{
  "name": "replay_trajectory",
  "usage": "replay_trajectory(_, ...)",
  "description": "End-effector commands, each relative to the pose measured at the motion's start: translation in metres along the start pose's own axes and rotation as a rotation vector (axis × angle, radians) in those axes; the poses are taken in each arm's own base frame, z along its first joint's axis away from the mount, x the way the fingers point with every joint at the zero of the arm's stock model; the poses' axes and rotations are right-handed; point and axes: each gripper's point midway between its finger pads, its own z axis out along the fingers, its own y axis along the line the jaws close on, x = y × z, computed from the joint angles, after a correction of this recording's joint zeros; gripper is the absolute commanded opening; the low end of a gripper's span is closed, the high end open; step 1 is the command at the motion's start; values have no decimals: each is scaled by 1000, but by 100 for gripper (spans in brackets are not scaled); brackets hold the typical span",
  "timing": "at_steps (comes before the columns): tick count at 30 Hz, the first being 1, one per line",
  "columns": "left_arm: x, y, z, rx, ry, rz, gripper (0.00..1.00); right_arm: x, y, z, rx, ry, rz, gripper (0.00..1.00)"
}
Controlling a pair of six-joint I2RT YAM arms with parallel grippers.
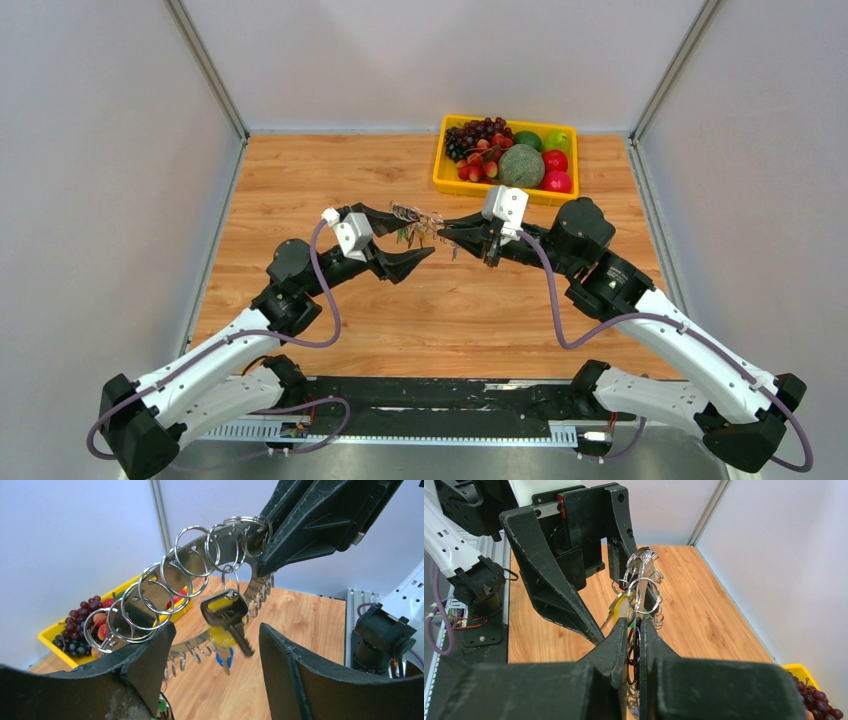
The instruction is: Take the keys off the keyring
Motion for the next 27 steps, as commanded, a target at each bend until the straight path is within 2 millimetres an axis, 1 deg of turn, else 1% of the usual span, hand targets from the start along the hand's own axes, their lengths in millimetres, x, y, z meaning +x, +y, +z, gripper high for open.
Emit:
replay_trajectory(1, -43, 1, 9, 15, -116, 64, 70, -46, -2, -4, -9, -123, -42, 0)
replay_trajectory(6, -45, -3, 11, 38, -133, 55, 70, -45, 1, -4, -18, -123, -39, 0)
replay_trajectory(8, -48, -4, 11, 45, -137, 58, 63, -47, 1, -4, -20, -127, -40, 0)
replay_trajectory(10, -48, -4, 11, 46, -133, 57, 54, -47, 2, -4, -23, -127, -38, 0)
replay_trajectory(11, -46, -4, 11, 46, -126, 54, 47, -47, 2, -4, -24, -127, -38, 0)
replay_trajectory(13, -46, -4, 11, 48, -121, 51, 40, -47, 2, -4, -25, -128, -38, 0)
replay_trajectory(17, -47, -5, 11, 53, -120, 41, 33, -47, 2, -4, -24, -128, -37, 0)
replay_trajectory(18, -47, -6, 11, 55, -119, 40, 29, -47, 2, -4, -22, -128, -37, 0)
replay_trajectory(19, -46, -6, 11, 57, -116, 37, 27, -47, 1, -4, -18, -128, -36, 0)
replay_trajectory(21, -46, -7, 10, 55, -107, 22, 19, -45, -2, -4, 3, -120, -34, 0)
replay_trajectory(22, -47, -7, 9, 49, -103, 14, 13, -43, -5, -4, 19, -114, -35, 0)
replay_trajectory(24, -45, -5, 7, 26, -66, -30, 6, -35, -11, -4, 55, -93, -38, 0)
replay_trajectory(26, -41, -3, 4, -2, 0, -107, 1, -23, -16, -4, 92, -64, -48, 0)
replay_trajectory(27, -36, -5, 2, -11, 46, -171, 0, -15, -19, -4, 112, -44, -52, 0)
